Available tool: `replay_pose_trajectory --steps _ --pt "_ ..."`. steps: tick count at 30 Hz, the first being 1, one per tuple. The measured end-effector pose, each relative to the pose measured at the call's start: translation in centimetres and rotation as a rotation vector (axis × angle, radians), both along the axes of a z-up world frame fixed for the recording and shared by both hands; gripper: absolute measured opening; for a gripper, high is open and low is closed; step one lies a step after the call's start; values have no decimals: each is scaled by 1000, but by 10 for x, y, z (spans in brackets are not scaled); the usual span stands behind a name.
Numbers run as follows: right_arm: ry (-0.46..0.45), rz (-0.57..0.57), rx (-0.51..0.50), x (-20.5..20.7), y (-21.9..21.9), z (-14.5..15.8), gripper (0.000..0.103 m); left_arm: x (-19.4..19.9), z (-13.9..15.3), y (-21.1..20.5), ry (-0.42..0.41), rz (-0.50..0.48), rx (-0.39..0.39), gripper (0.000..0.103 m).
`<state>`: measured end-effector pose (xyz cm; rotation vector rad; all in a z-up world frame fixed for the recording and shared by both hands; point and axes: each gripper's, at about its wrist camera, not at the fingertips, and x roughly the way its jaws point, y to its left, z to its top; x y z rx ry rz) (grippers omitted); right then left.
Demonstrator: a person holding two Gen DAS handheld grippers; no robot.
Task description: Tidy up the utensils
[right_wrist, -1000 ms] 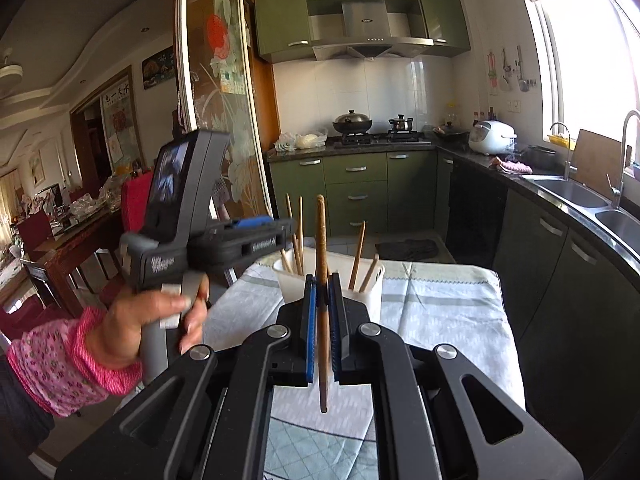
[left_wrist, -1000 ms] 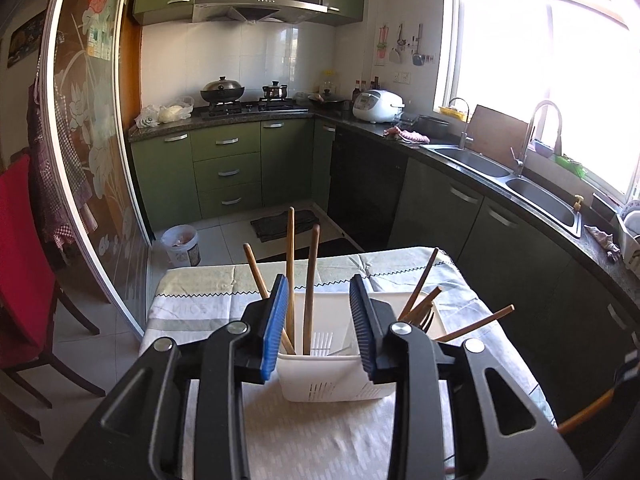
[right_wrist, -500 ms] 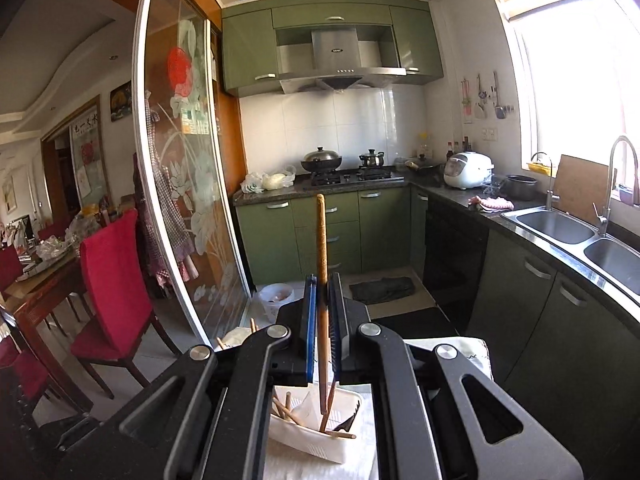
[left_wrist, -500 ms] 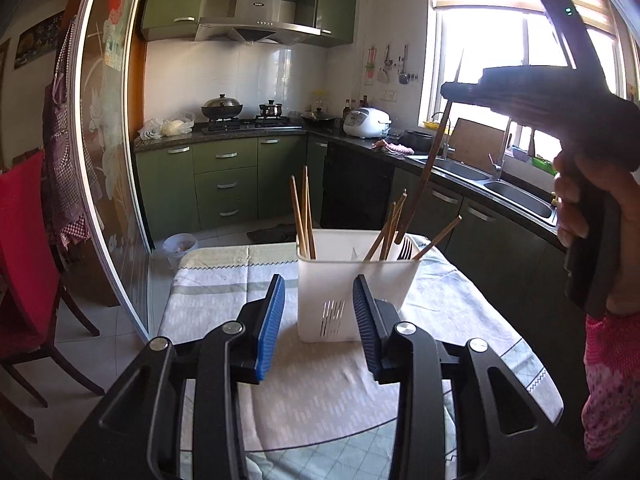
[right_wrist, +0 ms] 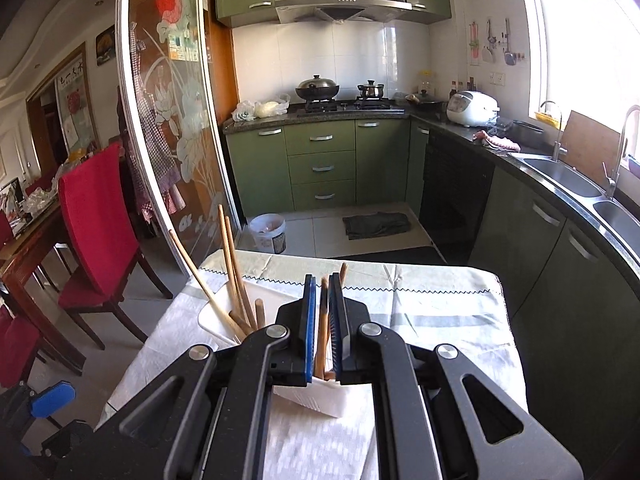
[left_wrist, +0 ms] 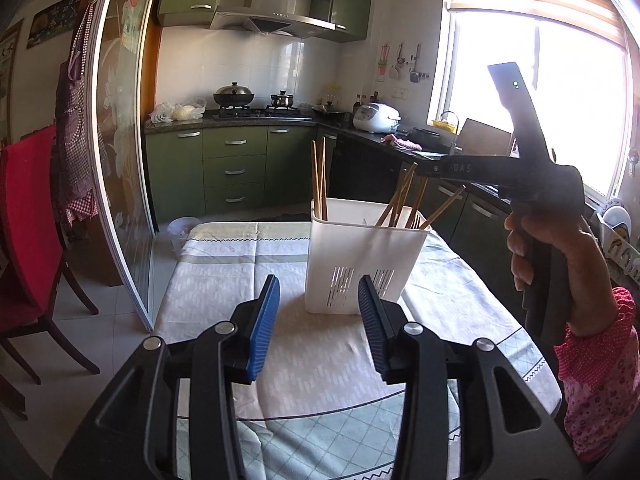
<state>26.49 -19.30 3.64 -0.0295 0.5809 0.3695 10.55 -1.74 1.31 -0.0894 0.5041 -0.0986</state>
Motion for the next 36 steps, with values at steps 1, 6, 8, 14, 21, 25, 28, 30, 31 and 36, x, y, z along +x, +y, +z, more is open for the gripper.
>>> replay_pose_trajectory --steps 1,6,8,14,21,25,28,30,31,36 --pt "-7 4 3 -5 -1 -1 8 -2 0 -2 -6 -1 5 41" --pt "-115 19 37 -62 -12 8 24 -9 4 -11 -31 -10 20 44" --pt "-161 17 40 -91 -20 10 28 -13 6 -14 -41 -12 23 44" --pt "-269 -21 93 -185 -63 -7 90 -32 4 -19 -76 8 44 59" --pt "-327 -90 90 -263 -92 -38 98 -52 -4 -16 -58 39 23 76" --pt "-329 -89 100 -286 -98 -47 98 -73 -4 -12 -94 88 45 93" --pt "-315 -84 90 -291 -98 -50 98 -87 -5 -11 -107 109 75 96" --pt "-303 -88 78 -294 -95 -55 98 -94 -7 -9 -100 119 83 96" --pt "-297 -91 76 -296 -94 -58 98 -97 -8 -7 -94 122 80 96" --pt "-271 -129 54 -299 -92 -65 98 -106 -14 13 -50 151 14 96"
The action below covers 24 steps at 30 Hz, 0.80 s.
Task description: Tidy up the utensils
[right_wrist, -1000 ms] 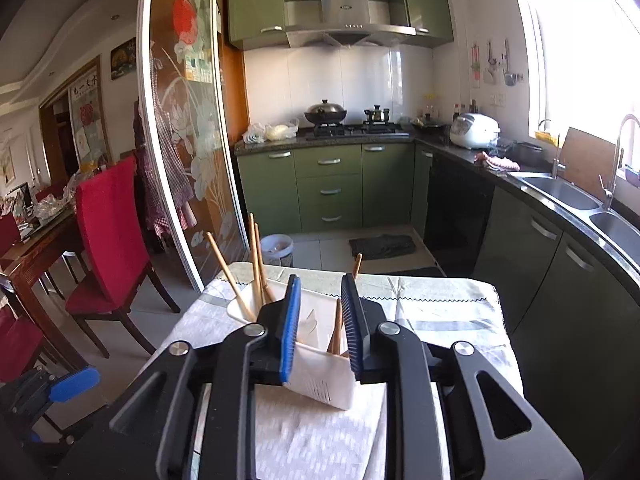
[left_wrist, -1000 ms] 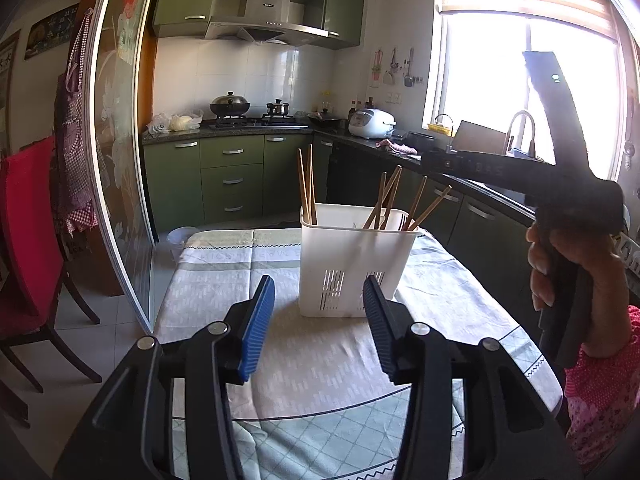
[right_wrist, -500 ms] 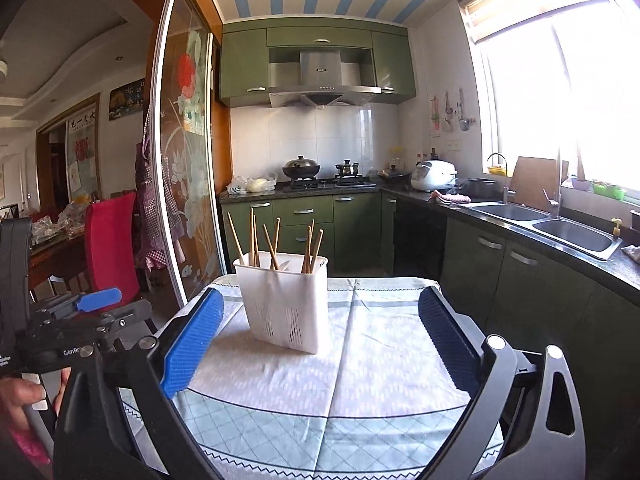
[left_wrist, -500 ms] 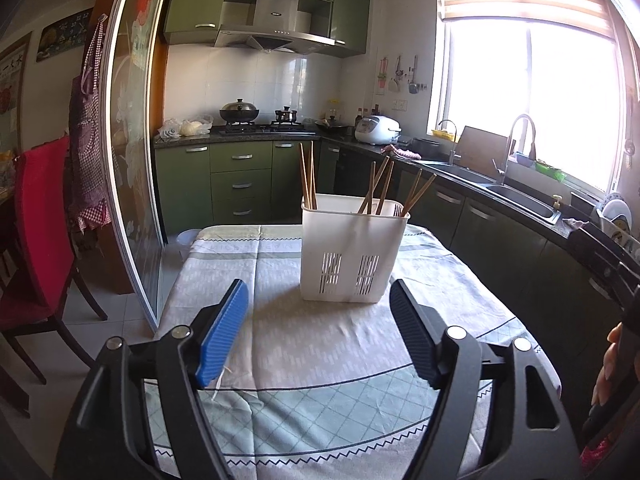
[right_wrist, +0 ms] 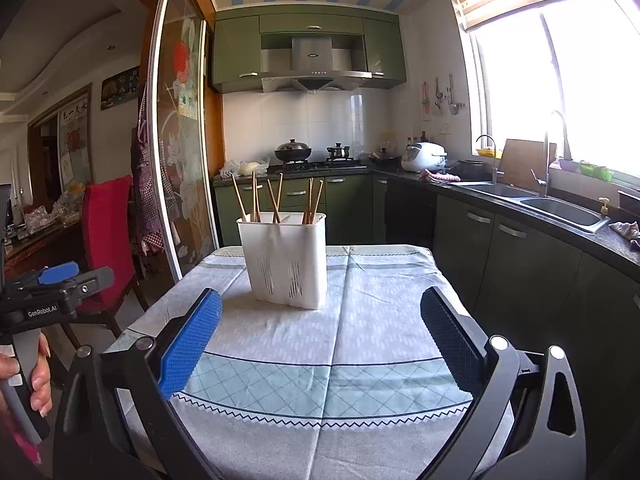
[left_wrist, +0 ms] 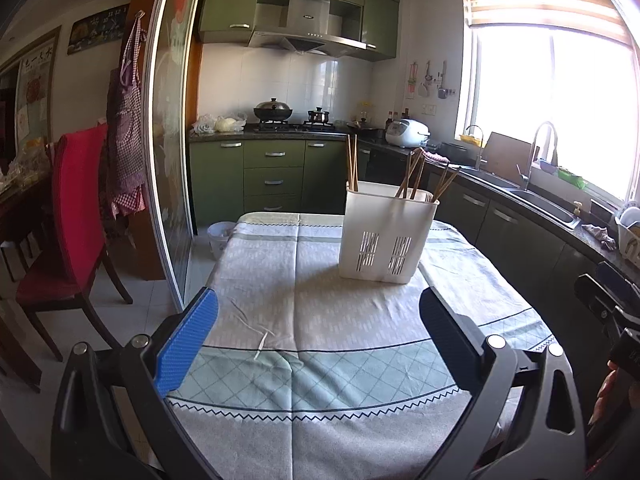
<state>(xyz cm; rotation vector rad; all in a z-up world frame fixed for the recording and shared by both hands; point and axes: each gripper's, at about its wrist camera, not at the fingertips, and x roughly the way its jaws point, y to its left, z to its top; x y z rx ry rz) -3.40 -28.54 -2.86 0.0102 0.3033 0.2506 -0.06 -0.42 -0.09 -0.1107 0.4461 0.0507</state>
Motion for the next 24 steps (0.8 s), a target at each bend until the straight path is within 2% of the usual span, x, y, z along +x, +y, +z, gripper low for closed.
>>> replay_pose_trajectory --steps 4,24 --pt "13 -10 -8 -5 -1 -1 98 -6 -2 12 6 23 -35 96" --pt "43 3 -8 -2 1 -1 98 -11 -4 10 25 16 -17 96"
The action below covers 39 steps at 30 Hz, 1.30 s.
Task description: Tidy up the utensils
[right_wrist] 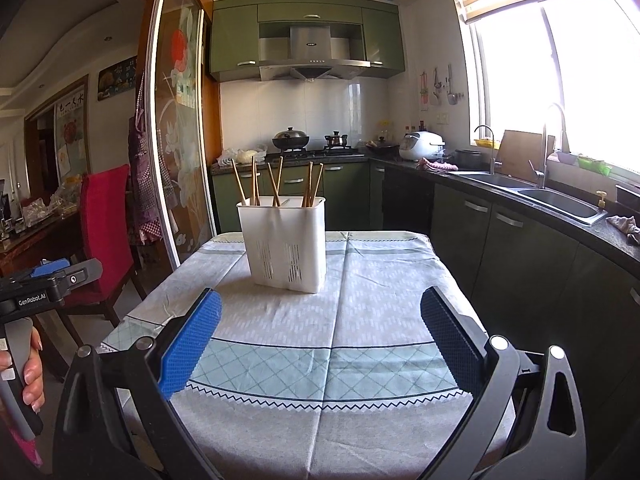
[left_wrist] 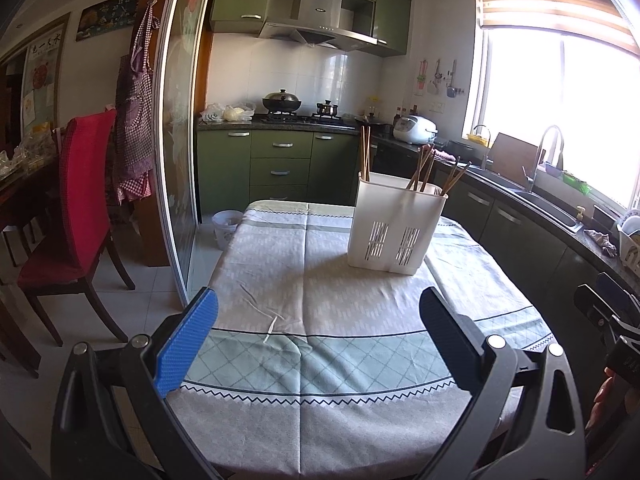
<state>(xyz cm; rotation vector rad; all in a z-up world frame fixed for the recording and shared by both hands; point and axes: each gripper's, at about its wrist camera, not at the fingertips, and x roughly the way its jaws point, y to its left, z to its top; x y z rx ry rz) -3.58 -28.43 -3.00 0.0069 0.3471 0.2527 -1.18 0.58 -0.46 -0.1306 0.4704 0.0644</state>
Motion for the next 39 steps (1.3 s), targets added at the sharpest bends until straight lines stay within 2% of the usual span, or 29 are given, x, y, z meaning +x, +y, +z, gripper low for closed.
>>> replay_pose_trajectory --steps 7,39 --pt "7 5 0 1 2 0 98 0 1 4 0 2 -19 96" --pt "14 1 -11 5 6 -4 98 1 3 3 3 -5 -17 96"
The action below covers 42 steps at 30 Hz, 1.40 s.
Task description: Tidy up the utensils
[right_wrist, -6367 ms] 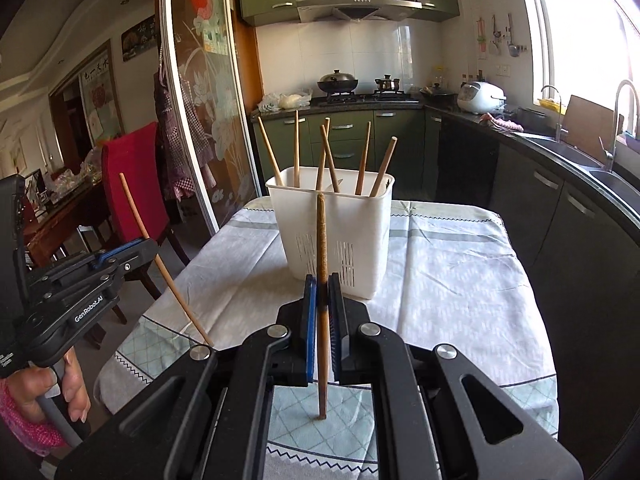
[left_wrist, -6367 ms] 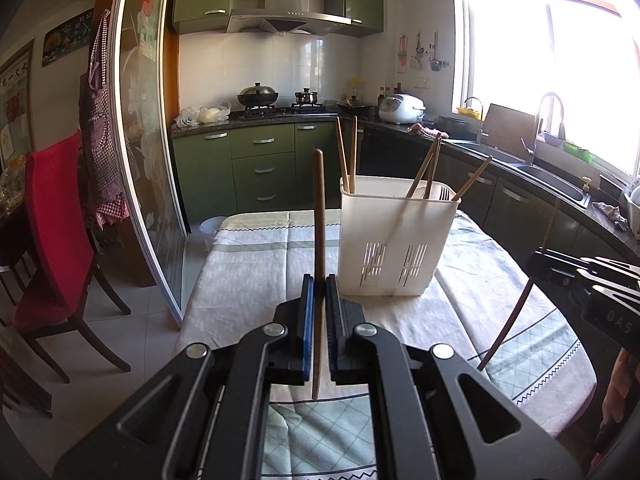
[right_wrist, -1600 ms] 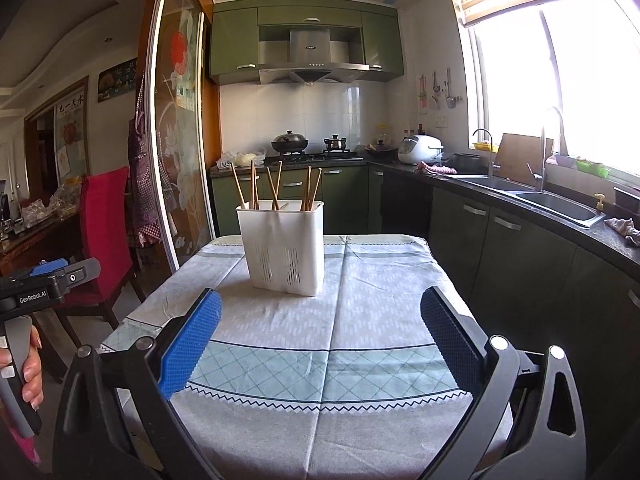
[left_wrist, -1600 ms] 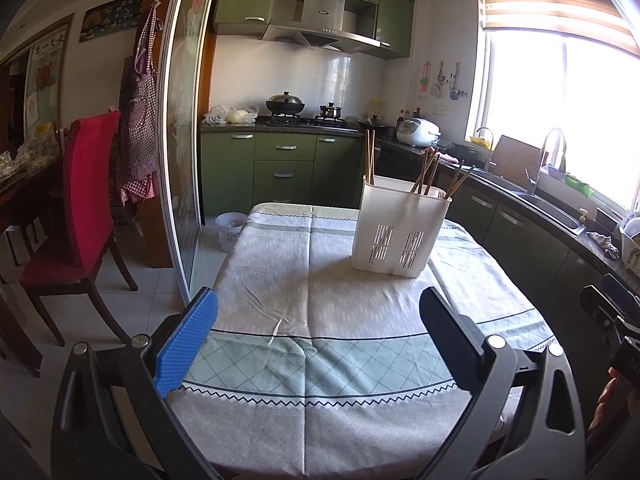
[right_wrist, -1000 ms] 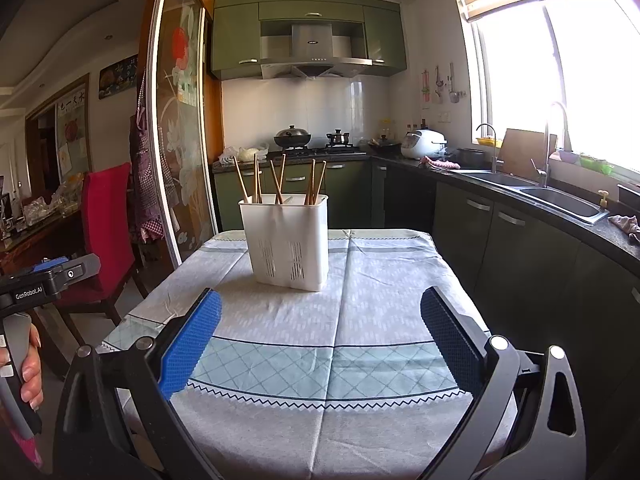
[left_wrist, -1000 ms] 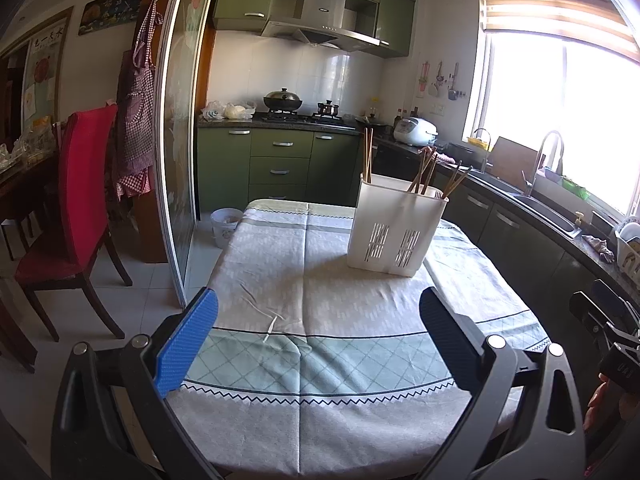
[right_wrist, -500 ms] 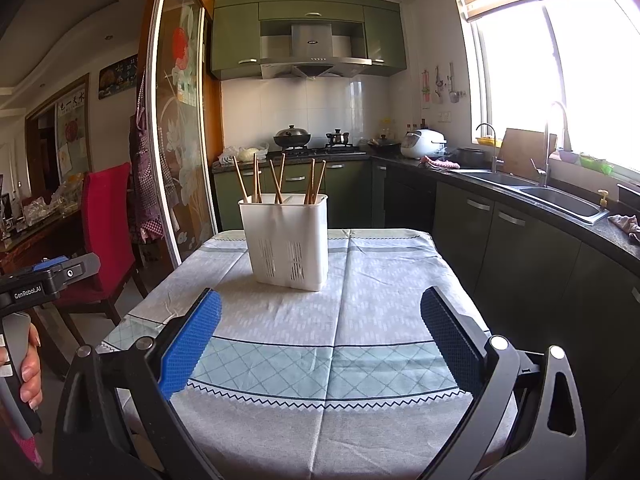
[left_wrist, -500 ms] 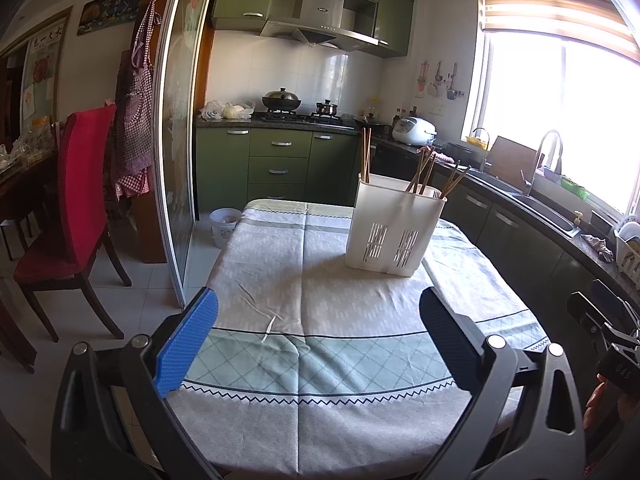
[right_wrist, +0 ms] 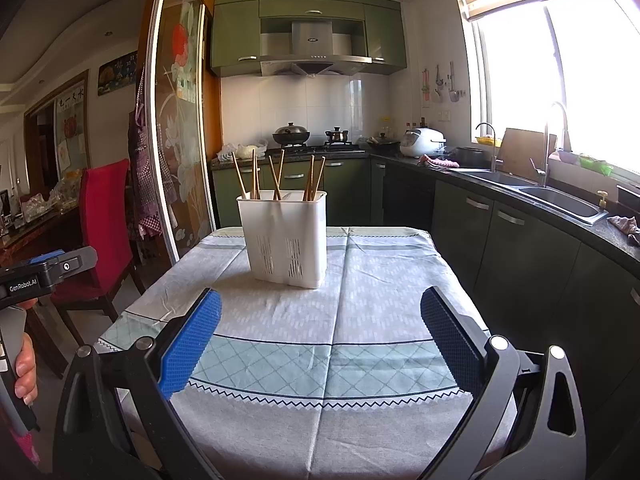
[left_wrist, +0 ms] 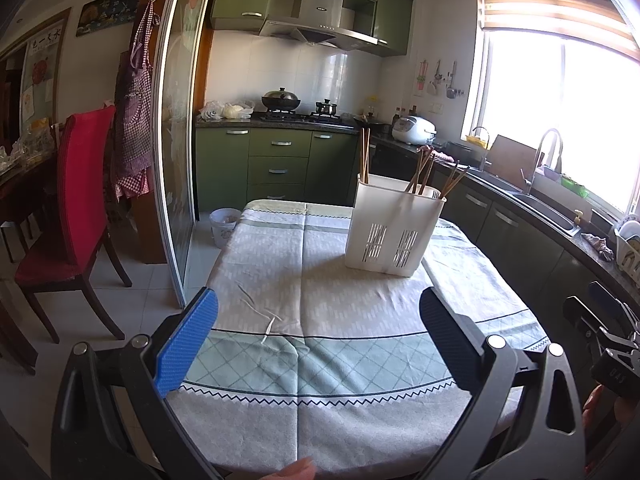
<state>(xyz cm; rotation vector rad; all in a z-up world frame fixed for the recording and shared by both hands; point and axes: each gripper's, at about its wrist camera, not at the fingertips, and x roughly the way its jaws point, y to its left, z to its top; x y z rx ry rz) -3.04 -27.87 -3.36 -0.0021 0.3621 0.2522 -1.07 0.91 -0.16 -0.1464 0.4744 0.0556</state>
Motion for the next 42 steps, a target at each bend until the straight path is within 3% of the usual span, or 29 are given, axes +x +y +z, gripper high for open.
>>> replay_pose_trajectory --steps 42 --pt "4 -1 -4 2 -1 -4 98 4 0 0 17 -9 16 96"
